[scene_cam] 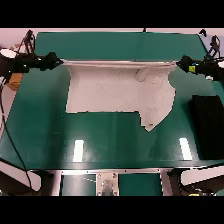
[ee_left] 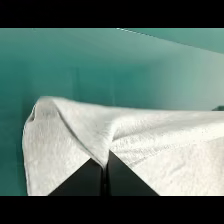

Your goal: Fold the shirts.

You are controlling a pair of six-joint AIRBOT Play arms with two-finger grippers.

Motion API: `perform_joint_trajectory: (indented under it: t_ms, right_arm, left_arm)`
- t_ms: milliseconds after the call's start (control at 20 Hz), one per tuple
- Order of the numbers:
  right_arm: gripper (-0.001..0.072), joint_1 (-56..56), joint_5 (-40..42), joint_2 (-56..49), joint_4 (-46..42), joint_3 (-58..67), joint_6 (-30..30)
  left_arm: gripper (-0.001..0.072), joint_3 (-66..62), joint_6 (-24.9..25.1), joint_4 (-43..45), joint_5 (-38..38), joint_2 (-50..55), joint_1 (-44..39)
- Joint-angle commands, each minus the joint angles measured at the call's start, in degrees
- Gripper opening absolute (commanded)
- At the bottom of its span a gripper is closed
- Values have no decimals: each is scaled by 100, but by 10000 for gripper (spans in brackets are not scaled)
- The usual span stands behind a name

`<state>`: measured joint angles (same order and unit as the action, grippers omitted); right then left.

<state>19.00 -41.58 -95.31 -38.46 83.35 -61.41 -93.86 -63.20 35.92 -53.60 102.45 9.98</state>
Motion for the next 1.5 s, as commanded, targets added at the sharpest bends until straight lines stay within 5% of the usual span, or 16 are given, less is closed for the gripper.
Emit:
perform_joint_trajectory:
  t_ms: [0,300,750,1150,1200,1250,1300,1450]
  right_arm:
    - [12,2,7,-627,22,367,-114]
    - [11,2,-415,-682,-1034,85,-203]
    - [10,0,-243,-691,-1110,-597,-203]
    - [14,0,-267,-691,-1113,-590,-201]
    - [94,4,-352,-688,-1115,-564,-201]
    - [277,39,-566,-678,-1117,-476,-201]
    - [336,109,-863,-632,-1132,-352,-205]
    - [331,529,-1705,-273,-1167,-24,-640]
  left_arm:
    - [18,-208,-133,17,79,444,-4]
    - [19,-101,-444,831,-109,518,-4]
    - [19,197,-385,953,39,940,-551]
    - [20,166,-743,1484,-627,927,-570]
    - [45,164,-798,1362,-649,927,-570]
    - [395,122,-898,1235,-763,927,-568]
    - [617,-31,-1128,1244,-988,925,-560]
    - [585,-798,-1550,1235,-2068,833,-247]
